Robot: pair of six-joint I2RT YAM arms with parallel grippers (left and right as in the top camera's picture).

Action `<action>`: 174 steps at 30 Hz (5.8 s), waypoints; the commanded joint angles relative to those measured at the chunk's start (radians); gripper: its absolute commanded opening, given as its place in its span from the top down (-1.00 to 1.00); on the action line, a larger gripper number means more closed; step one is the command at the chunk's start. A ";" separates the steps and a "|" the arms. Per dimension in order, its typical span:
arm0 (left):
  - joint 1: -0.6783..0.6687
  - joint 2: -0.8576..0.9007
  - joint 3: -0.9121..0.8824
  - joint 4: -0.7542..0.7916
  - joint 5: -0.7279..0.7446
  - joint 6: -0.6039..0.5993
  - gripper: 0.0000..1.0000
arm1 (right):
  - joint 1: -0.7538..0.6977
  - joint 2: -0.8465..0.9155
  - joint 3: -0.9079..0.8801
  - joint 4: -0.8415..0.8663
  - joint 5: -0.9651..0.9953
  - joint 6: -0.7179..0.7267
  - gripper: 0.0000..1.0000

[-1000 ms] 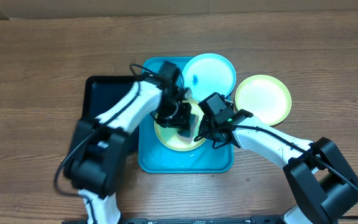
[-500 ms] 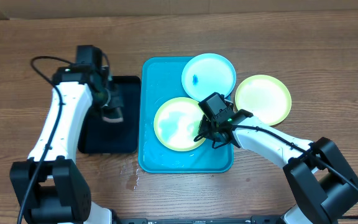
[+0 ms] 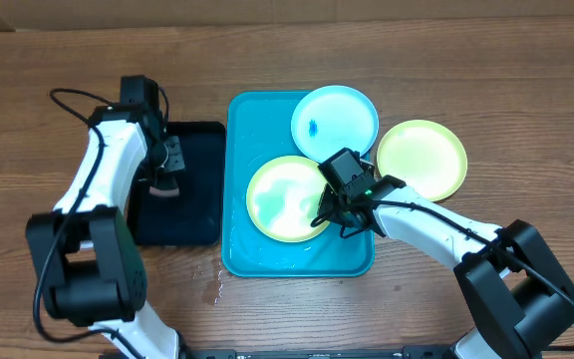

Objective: Clean dirty plates on tray and stack at the side

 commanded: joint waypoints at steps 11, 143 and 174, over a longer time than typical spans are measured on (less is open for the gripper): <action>0.005 0.028 0.250 -0.238 0.007 -0.031 -0.14 | 0.005 0.006 0.007 0.002 -0.006 -0.001 0.62; 0.004 -0.508 0.454 -0.398 0.093 -0.124 -0.99 | 0.552 0.023 0.402 0.829 0.834 -1.474 0.92; 0.004 -0.507 0.454 -0.398 0.093 -0.124 -1.00 | 0.543 0.024 0.383 0.213 0.807 -0.269 0.92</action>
